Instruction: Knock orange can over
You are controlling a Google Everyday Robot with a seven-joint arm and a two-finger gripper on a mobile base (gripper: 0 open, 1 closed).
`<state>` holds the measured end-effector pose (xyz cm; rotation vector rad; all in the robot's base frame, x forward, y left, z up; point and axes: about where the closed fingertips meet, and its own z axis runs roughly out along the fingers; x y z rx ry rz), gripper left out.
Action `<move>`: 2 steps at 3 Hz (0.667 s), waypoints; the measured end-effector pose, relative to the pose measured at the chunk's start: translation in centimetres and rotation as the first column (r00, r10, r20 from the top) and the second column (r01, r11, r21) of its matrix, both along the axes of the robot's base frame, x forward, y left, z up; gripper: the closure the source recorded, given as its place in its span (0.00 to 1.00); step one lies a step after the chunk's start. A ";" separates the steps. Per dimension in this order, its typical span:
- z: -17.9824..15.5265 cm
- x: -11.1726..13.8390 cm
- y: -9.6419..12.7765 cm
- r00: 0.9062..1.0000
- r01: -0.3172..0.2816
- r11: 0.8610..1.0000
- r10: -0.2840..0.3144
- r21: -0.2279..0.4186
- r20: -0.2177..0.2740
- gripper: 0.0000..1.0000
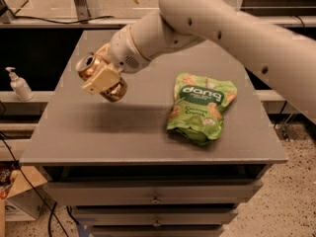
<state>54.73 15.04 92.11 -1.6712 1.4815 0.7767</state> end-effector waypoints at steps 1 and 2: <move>-1.2 1.1 -2.3 0.998 0.047 0.969 -0.036 -0.241 0.048 0.82; -3.1 1.8 -4.0 0.994 0.085 0.897 -0.046 -0.434 0.100 0.59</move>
Offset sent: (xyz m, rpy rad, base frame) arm 0.0500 -0.0941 -0.0580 -0.8371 -0.2358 -0.1340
